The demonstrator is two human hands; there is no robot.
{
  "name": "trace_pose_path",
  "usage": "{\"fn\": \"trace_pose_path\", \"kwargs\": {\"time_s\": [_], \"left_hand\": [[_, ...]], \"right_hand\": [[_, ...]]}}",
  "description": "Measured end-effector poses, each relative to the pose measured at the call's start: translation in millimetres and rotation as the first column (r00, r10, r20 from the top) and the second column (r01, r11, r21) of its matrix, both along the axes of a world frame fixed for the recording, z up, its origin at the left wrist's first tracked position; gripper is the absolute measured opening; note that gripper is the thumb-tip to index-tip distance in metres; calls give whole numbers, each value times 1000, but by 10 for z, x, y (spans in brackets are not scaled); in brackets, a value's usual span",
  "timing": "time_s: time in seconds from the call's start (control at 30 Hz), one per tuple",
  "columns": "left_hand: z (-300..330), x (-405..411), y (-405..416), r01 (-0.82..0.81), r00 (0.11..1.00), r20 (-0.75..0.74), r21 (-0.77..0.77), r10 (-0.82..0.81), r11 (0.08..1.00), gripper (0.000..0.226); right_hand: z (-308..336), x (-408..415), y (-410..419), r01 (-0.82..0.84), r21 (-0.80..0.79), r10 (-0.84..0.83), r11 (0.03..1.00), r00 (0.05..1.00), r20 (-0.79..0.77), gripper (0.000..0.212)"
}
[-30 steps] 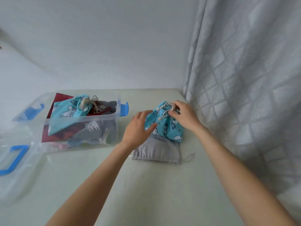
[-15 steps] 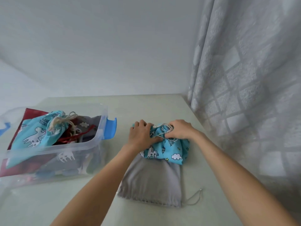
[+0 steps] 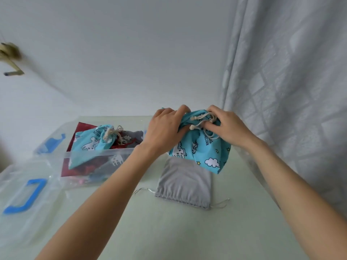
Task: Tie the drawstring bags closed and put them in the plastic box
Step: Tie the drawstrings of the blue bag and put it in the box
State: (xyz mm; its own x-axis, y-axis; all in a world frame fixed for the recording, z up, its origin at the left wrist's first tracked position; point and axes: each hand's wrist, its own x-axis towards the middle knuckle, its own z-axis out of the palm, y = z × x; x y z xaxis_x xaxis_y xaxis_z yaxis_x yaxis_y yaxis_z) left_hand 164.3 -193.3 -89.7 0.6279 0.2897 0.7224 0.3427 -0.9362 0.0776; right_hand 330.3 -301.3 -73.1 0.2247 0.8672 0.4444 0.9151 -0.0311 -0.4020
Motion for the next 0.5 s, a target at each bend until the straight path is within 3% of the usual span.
{"fn": "trace_pose_path", "kwargs": {"time_s": [0.1,0.37,0.5], "left_hand": [[180,-572,130,-75,997,8,4,75,997,34],[326,-1590,1113,-322,947,-19,-87,322,943,33],[101,-1680,1465,-353,928,-236,-305,289,884,41]], "right_hand": [[143,-475,241,-87,43,88,995,996,-8,22],[400,-1434,1583,-245,45,235,968,958,163,31],[99,-1468,1958,-271,-53,276,961,947,164,35]]}}
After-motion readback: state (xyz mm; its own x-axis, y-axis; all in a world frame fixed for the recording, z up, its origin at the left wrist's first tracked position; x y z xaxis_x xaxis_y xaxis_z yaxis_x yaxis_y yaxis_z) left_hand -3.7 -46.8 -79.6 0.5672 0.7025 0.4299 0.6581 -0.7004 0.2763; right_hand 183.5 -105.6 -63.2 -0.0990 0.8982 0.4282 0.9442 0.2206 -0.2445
